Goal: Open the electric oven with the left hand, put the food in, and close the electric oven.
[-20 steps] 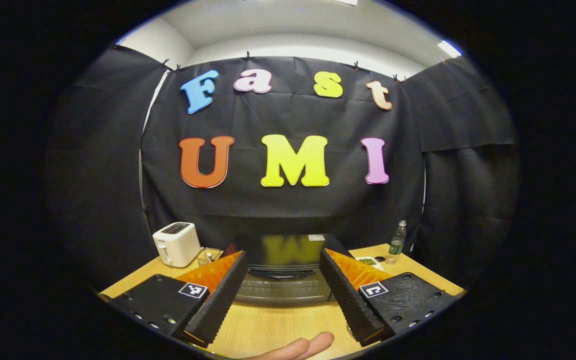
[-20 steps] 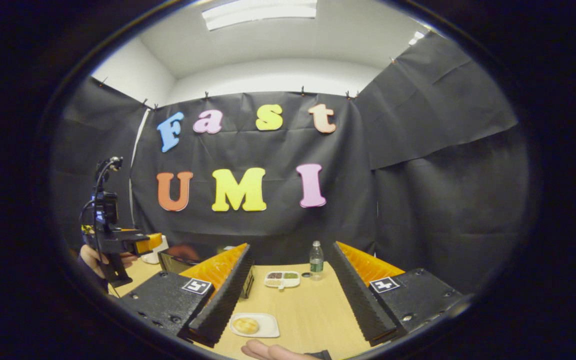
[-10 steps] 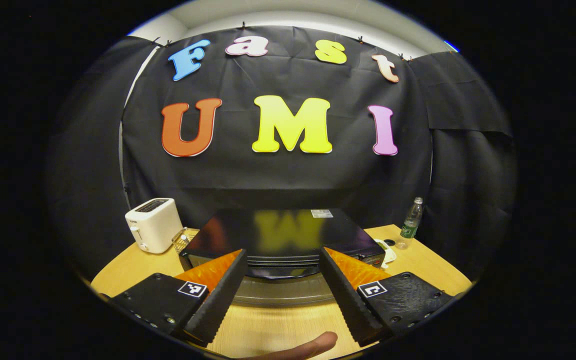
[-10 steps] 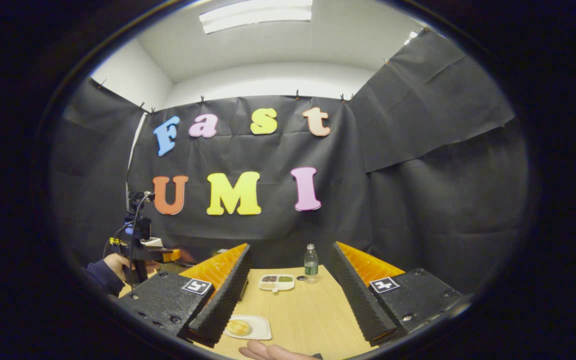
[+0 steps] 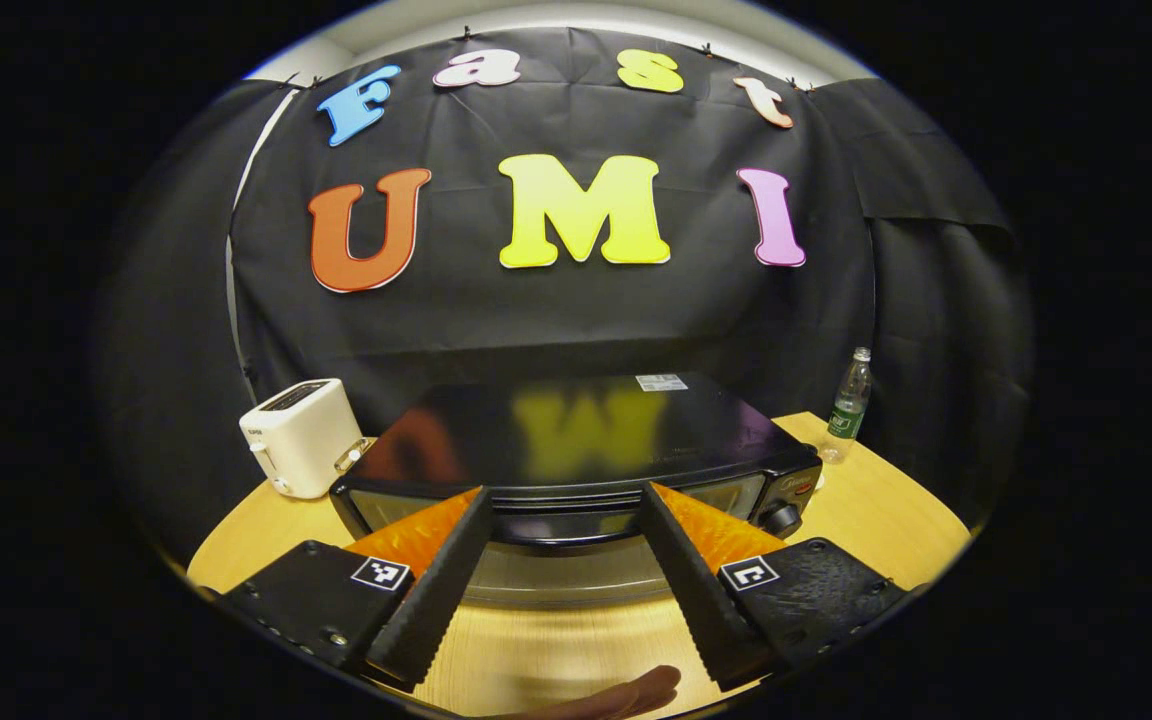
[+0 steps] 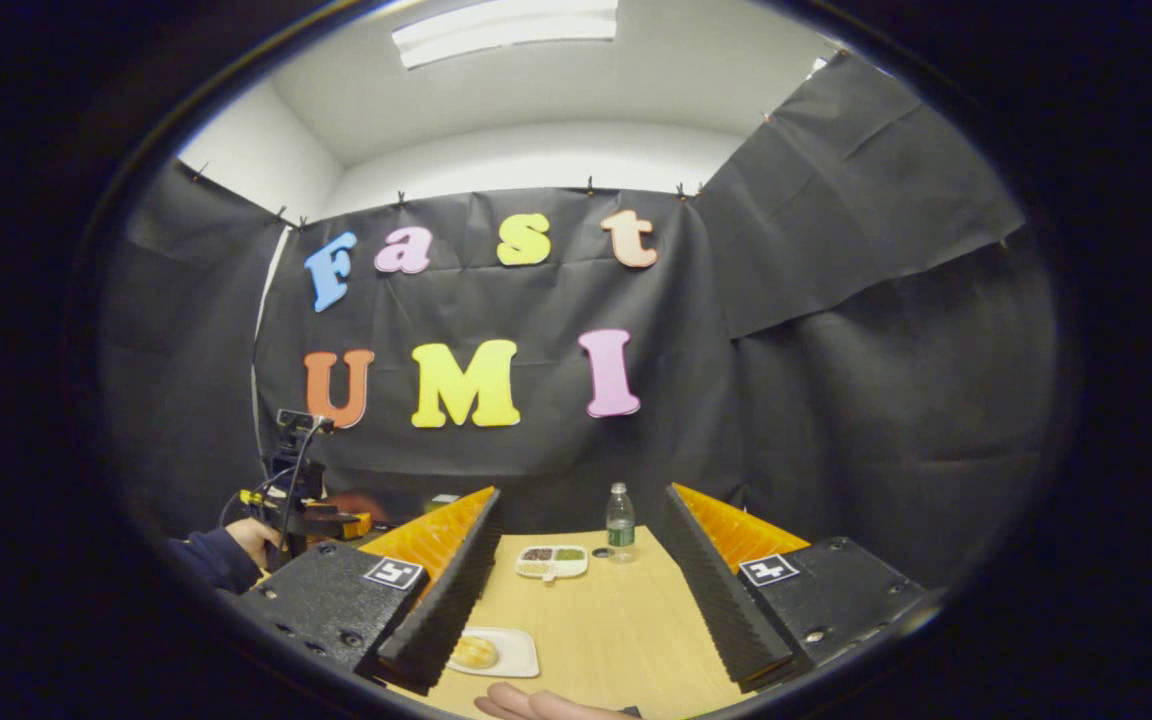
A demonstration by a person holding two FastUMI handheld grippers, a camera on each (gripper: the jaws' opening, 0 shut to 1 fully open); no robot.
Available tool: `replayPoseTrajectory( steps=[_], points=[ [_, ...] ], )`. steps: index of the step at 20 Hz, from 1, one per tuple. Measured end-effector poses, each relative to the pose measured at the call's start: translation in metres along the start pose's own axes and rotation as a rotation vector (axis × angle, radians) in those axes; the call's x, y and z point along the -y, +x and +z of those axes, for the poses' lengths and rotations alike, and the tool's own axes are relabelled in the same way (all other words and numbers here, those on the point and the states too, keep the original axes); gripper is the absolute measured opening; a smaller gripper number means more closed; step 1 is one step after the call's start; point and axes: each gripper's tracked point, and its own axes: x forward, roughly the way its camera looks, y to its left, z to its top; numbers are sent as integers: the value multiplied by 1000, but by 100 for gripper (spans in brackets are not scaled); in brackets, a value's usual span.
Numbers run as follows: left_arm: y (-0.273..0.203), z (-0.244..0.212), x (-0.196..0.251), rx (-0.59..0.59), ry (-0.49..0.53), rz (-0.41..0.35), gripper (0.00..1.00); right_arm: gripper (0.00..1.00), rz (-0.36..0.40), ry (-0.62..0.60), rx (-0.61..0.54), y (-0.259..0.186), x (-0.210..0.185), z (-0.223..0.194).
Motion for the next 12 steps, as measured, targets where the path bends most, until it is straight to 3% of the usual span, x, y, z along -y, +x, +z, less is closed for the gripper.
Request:
replayPoseTrajectory(
  steps=[4,5,6,8,9,10,12],
  points=[
    [-8,-9,4,-25,-31,-10,97,96,-8,-2,-14,-3,3,-2],
    [-13,-46,19,-164,-86,-69,89,96,-6,1,-14,-4,4,-2],
    [-3,-78,20,-261,-129,-51,84,96,-8,-1,-13,-5,5,-2],
    [-11,-92,-6,-220,-126,56,96,96,-9,-12,-8,-8,7,-4],
    [-13,-84,-2,-202,-128,44,85,96,-7,-23,-6,-8,6,-7],
    [-13,-74,-4,-172,-121,38,93,96,-9,-30,-9,-7,6,-9],
    [-16,-54,-12,-98,-98,55,94,96,-15,-32,-23,-1,6,-16]
  ],
)
